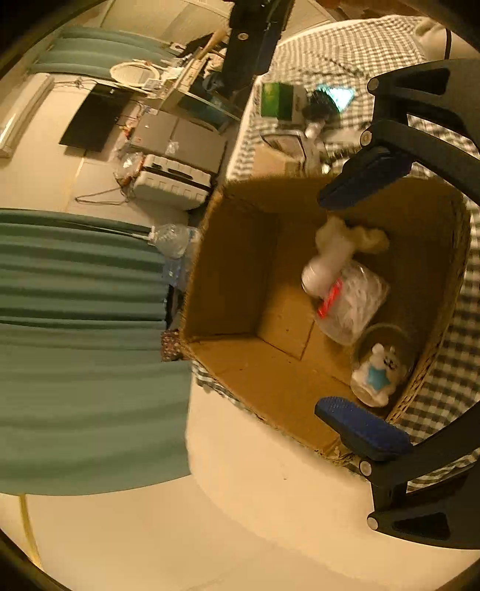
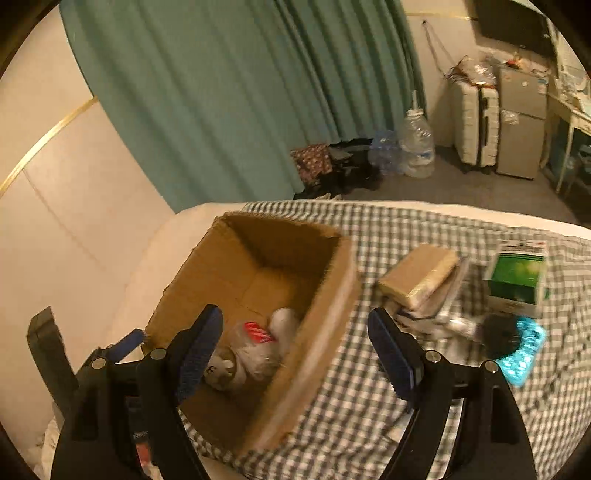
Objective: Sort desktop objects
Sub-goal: 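Carry both items over the cardboard box and open both tools, then move both tools back over the bedspread items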
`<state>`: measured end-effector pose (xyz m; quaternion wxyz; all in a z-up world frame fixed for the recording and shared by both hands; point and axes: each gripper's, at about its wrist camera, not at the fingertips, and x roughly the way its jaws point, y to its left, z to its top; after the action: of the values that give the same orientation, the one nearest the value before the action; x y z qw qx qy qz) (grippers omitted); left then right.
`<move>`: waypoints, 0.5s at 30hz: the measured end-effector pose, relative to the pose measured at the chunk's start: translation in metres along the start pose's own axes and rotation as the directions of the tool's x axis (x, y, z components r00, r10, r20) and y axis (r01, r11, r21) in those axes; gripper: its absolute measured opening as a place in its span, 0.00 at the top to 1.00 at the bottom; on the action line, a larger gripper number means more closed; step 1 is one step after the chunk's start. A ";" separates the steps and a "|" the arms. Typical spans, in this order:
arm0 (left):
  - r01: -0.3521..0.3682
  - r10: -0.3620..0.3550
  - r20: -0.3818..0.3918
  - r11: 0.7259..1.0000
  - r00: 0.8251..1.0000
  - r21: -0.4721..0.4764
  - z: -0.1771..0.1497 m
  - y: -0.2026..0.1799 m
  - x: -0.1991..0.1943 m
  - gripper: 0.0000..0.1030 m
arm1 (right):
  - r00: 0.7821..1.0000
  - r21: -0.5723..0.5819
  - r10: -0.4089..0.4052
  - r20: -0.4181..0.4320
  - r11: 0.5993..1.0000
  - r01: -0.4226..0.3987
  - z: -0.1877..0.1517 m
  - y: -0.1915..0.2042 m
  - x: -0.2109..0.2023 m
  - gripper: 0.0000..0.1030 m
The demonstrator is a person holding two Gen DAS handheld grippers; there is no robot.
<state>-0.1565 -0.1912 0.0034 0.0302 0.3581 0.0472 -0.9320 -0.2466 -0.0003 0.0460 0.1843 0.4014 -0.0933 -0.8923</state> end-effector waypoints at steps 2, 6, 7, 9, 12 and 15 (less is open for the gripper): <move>0.007 -0.008 0.026 1.000 1.000 0.024 0.005 -0.015 -0.014 0.00 | 0.999 0.020 -0.001 0.033 1.000 0.000 -0.003 -0.013 -0.025 0.21; 0.030 -0.034 0.068 0.998 0.997 0.063 0.010 -0.053 -0.037 0.00 | 0.994 0.045 -0.030 0.107 0.999 0.025 -0.007 -0.043 -0.075 0.21; 0.039 -0.044 0.074 0.997 0.996 0.067 0.010 -0.066 -0.042 0.00 | 0.991 0.050 -0.049 0.129 0.998 0.042 -0.011 -0.054 -0.089 0.21; 0.072 -0.077 0.075 0.995 0.994 0.069 0.006 -0.090 -0.046 0.00 | 0.985 0.054 -0.081 0.149 0.996 0.074 -0.018 -0.072 -0.107 0.21; 0.114 -0.117 0.050 0.991 0.992 0.065 -0.007 -0.127 -0.041 0.00 | 0.974 0.073 -0.169 0.148 0.984 0.160 -0.035 -0.109 -0.123 0.21; 0.132 -0.132 -0.004 0.988 0.991 0.086 -0.033 -0.168 -0.020 0.00 | 0.968 0.108 -0.220 0.122 0.972 0.208 -0.055 -0.143 -0.122 0.21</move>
<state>-0.1344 -0.0200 0.0036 -0.0470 0.3545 0.0307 -0.9334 -0.1673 0.1787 0.0478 0.0611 0.3572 -0.1032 -0.9263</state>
